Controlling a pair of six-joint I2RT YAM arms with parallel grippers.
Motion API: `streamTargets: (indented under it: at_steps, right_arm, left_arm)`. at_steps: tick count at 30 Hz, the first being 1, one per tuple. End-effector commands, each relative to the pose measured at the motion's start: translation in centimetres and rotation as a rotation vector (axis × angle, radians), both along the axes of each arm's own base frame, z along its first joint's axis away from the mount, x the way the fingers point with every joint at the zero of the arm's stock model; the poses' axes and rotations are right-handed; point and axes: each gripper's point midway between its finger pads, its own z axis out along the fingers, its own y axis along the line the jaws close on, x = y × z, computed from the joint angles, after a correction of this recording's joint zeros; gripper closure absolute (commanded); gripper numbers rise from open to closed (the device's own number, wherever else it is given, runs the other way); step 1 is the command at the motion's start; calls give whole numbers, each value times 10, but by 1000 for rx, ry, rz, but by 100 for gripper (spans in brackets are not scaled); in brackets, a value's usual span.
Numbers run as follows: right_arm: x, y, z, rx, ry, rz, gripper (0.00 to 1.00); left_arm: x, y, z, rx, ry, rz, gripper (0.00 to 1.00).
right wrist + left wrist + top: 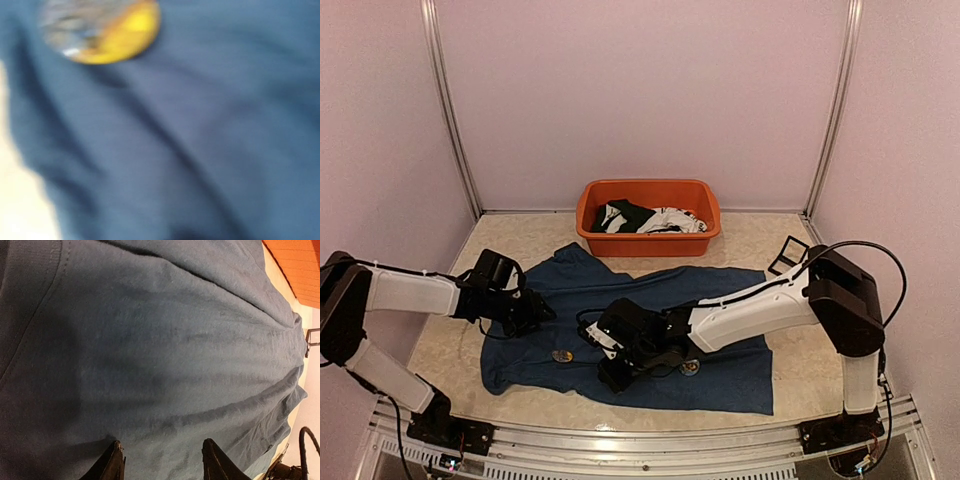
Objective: Pin the brooch onto the clothing
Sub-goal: Flatten out the clothing with brooches at the center of the board.
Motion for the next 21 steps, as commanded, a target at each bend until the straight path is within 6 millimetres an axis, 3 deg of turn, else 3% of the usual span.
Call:
streamTargets:
  at_steps: [1,4,11,14,21]
  right_arm:
    - [-26,14,15,80,5,86,100]
    - [-36,16,18,93,8,124,100]
    - [-42,6,-20,-6,62,126,100]
    - [-48,0,-25,-19,91,132,100]
    - [-73,-18,-30,-59,142,185,100]
  left_arm:
    - [21,-4,4,-16,-36,-9,50]
    - [26,-6,1,-24,-23,-9,50]
    - [33,-5,-16,-38,24,7,57]
    - [40,-3,-19,-61,23,28,63]
    - [50,-1,-29,-89,40,52,64]
